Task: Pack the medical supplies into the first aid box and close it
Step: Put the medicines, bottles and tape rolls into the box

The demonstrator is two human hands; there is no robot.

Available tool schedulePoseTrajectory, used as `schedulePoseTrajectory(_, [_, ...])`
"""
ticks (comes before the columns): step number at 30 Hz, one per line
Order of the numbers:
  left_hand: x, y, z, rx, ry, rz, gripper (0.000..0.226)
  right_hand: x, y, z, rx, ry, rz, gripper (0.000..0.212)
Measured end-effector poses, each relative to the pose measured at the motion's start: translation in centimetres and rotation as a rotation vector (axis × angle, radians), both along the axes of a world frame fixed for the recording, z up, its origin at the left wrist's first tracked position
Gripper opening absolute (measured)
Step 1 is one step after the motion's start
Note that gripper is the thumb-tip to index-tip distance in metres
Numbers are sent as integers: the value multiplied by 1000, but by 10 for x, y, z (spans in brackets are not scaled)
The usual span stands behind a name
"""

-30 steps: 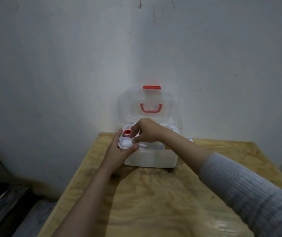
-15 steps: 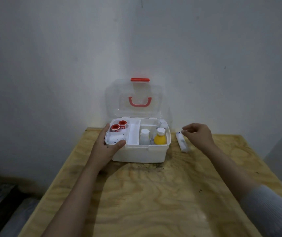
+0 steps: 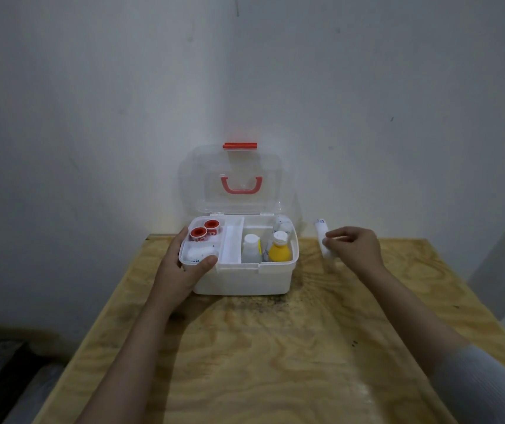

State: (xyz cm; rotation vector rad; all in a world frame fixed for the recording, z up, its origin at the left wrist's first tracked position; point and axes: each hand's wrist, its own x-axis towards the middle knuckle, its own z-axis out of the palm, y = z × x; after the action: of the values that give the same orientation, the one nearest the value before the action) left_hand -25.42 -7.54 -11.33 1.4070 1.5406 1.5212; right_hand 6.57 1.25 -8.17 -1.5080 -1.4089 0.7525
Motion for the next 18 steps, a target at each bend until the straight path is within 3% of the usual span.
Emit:
schedulePoseTrajectory(5, [1,2,-2,-10,8,12,85,-24,-25,56,148,133,134,9])
schedulePoseTrajectory(10, [1,2,-1,3,-9,-2,84,-70,-39,92,123,128,295,10])
schedulePoseTrajectory(14, [1,2,-2,-2,-20,-10,89,-120,-34,88,92,-99,379,8])
schedulePoseTrajectory(18, [2,1,1,32,-27,-24,71,-157,-20,76,180,-365,364,9])
